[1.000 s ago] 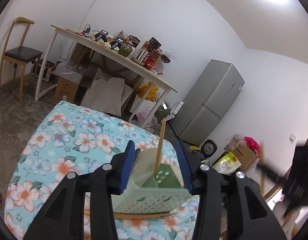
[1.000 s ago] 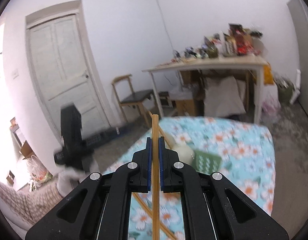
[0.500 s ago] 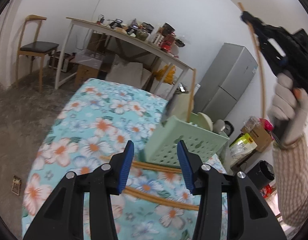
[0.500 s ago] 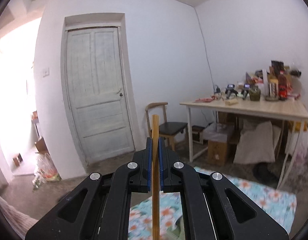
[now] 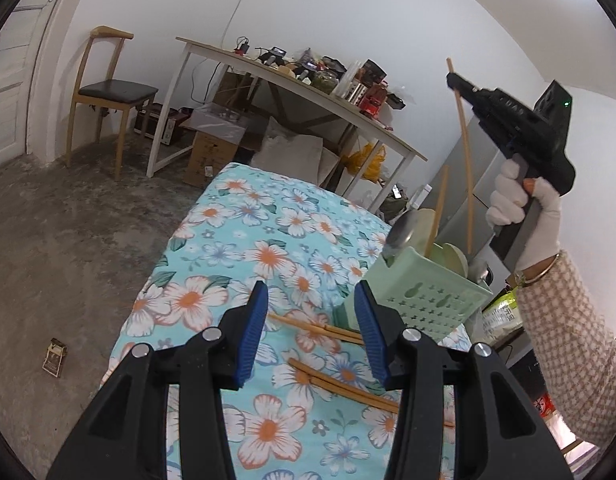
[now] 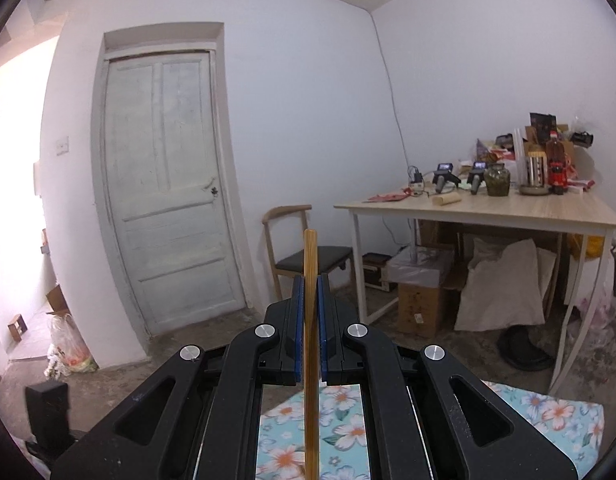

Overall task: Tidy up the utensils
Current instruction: 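Lower the chopstick into the basket and open the right tool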

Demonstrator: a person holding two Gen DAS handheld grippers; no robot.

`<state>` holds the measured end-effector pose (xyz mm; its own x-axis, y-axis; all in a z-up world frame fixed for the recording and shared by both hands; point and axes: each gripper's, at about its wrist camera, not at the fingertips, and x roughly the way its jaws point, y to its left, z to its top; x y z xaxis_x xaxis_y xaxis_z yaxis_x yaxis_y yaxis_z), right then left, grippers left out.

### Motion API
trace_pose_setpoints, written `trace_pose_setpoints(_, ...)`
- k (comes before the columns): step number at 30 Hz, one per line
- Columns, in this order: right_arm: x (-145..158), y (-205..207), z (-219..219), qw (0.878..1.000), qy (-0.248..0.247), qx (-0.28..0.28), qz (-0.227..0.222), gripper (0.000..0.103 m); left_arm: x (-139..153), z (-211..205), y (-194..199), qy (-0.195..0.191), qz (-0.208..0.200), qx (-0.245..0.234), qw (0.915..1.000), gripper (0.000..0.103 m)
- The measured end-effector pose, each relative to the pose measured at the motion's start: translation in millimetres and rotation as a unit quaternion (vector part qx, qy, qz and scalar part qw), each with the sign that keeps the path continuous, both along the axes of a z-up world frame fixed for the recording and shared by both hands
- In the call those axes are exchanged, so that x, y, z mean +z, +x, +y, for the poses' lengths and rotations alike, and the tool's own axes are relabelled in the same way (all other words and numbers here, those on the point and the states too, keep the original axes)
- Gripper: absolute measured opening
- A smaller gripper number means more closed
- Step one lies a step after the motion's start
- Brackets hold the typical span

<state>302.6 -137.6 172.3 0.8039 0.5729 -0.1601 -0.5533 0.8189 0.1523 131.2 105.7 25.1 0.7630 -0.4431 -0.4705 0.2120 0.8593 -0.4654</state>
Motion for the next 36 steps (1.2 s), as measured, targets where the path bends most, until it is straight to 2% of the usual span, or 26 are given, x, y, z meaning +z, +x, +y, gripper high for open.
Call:
trace_pose_setpoints(6, -11.4, 3.3, 7.4, 1.000, -0.023, -0.001, 0.004, 0.005, -4.0, 3.7, 5.8, -0.001, 0.005, 0.007, 1.0000, 0.043)
trace_pose_setpoints(15, -24.1, -7.8, 15.7, 0.996, -0.088, -0.001, 0.013, 0.005, -4.5, 2.8, 5.3, -0.005, 0.004, 0.002, 1.0000, 0.043)
trace_pose_setpoints(20, -31.1, -34.8, 11.6, 0.991, -0.132, -0.010, 0.020, 0.005, -2.1, 1.0, 1.4, -0.009, 0.001, -0.003, 1.0000, 0.043)
trace_pose_setpoints(22, -32.9, -46.9, 6.1, 0.990, -0.138, -0.018, 0.022, 0.008, -0.5, -0.4, -0.8, -0.008, -0.001, -0.006, 0.9999, 0.043)
trace_pose_setpoints(25, -31.4, -70.4, -7.2, 0.991, -0.129, -0.035, 0.025, 0.022, 1.6, -3.9, -3.9, -0.009, -0.002, -0.012, 0.9999, 0.043)
trace_pose_setpoints(33, -20.3, -135.5, -51.4, 0.996, -0.046, -0.064, 0.033, 0.023, 7.2, -27.7, -20.0, 0.004, -0.006, -0.042, 0.9991, 0.043)
trace_pose_setpoints(36, -29.3, -169.3, -64.9, 0.996, -0.015, -0.072, 0.046, 0.023, 5.9, -38.2, -24.8, 0.008, -0.001, -0.058, 0.9983, 0.043)
